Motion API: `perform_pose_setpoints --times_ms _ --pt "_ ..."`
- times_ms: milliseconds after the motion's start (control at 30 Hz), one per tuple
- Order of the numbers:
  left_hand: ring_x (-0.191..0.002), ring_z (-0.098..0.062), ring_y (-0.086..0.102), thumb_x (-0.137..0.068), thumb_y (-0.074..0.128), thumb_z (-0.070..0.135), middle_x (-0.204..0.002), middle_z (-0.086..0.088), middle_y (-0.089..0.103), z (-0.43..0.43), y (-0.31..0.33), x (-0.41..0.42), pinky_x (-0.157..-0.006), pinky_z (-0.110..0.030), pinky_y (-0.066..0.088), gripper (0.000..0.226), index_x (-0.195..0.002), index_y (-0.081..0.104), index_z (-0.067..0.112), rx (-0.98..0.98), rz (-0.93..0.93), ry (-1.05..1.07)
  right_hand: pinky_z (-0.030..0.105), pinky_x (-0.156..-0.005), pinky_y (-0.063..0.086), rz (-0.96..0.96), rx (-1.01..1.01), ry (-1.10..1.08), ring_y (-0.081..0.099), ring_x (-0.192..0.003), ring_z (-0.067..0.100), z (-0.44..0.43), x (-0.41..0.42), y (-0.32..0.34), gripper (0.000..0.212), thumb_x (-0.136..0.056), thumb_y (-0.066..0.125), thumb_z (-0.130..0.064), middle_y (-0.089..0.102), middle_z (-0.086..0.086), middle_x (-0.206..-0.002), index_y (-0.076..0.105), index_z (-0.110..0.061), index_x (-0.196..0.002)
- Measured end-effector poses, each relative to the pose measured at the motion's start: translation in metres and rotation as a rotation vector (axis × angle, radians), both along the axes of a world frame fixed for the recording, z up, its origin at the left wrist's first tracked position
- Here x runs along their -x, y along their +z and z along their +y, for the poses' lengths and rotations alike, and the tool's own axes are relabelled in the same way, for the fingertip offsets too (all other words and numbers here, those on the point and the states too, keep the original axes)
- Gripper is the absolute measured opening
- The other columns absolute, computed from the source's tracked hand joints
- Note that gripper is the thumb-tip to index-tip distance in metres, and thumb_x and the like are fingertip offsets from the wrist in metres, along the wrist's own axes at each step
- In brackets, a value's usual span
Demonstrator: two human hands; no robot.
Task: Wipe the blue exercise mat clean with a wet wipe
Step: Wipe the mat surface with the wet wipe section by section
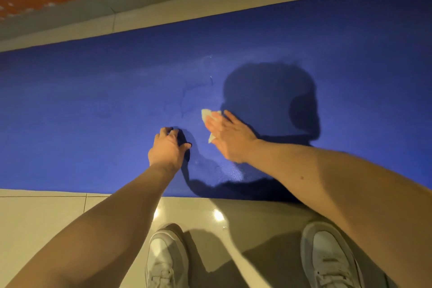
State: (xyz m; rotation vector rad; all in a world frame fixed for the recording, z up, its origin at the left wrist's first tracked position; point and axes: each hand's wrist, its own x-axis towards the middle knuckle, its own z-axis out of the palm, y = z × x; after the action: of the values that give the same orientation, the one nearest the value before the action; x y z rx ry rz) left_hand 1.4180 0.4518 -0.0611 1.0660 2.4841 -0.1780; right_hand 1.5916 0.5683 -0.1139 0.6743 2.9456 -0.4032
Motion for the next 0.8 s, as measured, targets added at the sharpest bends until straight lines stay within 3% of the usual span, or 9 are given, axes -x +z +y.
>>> perform_pose_setpoints --times_ms 133,333,500,667,733,800 --pt "-0.143 -0.025 0.021 -0.088 0.068 0.053 -0.158 0.005 0.023 0.022 -0.006 0.014 -0.098 -0.053 0.049 0.077 -0.152 0.037 0.022 -0.017 -0.043 0.037 0.046 -0.127 -0.005 -0.122 -0.062 -0.307 -0.012 -0.157 0.028 0.063 -0.025 0.000 0.067 -0.109 0.019 -0.037 -0.016 0.009 -0.169 -0.009 -0.005 -0.161" --pt "-0.150 -0.028 0.003 -0.087 0.065 0.061 -0.166 0.005 0.001 0.034 -0.012 0.018 -0.105 -0.053 0.044 0.096 -0.160 0.009 0.033 0.112 -0.090 0.041 0.046 -0.127 -0.006 -0.095 0.003 -0.494 -0.018 -0.155 0.035 0.071 -0.012 -0.005 0.064 -0.109 0.013 -0.030 -0.021 0.023 -0.165 -0.009 0.007 -0.156" --pt "-0.148 -0.026 0.007 -0.084 0.060 0.070 -0.165 0.009 0.002 0.036 -0.006 0.019 -0.087 -0.045 0.045 0.095 -0.159 0.010 0.039 0.182 -0.023 0.003 0.049 -0.127 -0.004 0.012 0.067 -0.304 -0.018 -0.154 0.039 0.015 0.031 -0.012 0.065 -0.110 0.025 -0.025 -0.021 0.026 -0.164 -0.008 0.007 -0.156" --pt "-0.148 -0.025 0.006 -0.083 0.059 0.072 -0.164 0.008 0.003 0.034 -0.007 0.019 -0.092 -0.046 0.047 0.096 -0.159 0.011 0.039 0.176 -0.008 -0.008 0.045 -0.127 -0.005 -0.031 0.016 0.043 -0.013 -0.156 0.035 0.003 0.039 -0.010 0.073 -0.105 0.040 -0.027 -0.013 0.022 -0.168 0.001 0.000 -0.160" --pt "-0.147 -0.026 0.006 -0.084 0.059 0.071 -0.164 0.008 0.003 0.034 -0.007 0.019 -0.091 -0.047 0.048 0.095 -0.159 0.011 0.039 0.178 -0.006 -0.011 0.039 -0.127 -0.003 0.005 -0.004 0.022 0.001 -0.157 0.029 0.028 0.036 -0.007 0.077 -0.099 0.047 -0.021 -0.004 0.013 -0.170 0.006 -0.004 -0.162" --pt "-0.147 -0.026 0.007 -0.085 0.061 0.069 -0.164 0.006 0.004 0.037 -0.007 0.020 -0.092 -0.048 0.048 0.095 -0.159 0.012 0.037 0.182 -0.025 -0.012 0.042 -0.126 -0.004 -0.008 -0.011 -0.110 0.001 -0.157 0.029 0.059 0.026 -0.005 0.076 -0.101 0.041 -0.022 -0.006 0.010 -0.171 -0.001 -0.004 -0.162"
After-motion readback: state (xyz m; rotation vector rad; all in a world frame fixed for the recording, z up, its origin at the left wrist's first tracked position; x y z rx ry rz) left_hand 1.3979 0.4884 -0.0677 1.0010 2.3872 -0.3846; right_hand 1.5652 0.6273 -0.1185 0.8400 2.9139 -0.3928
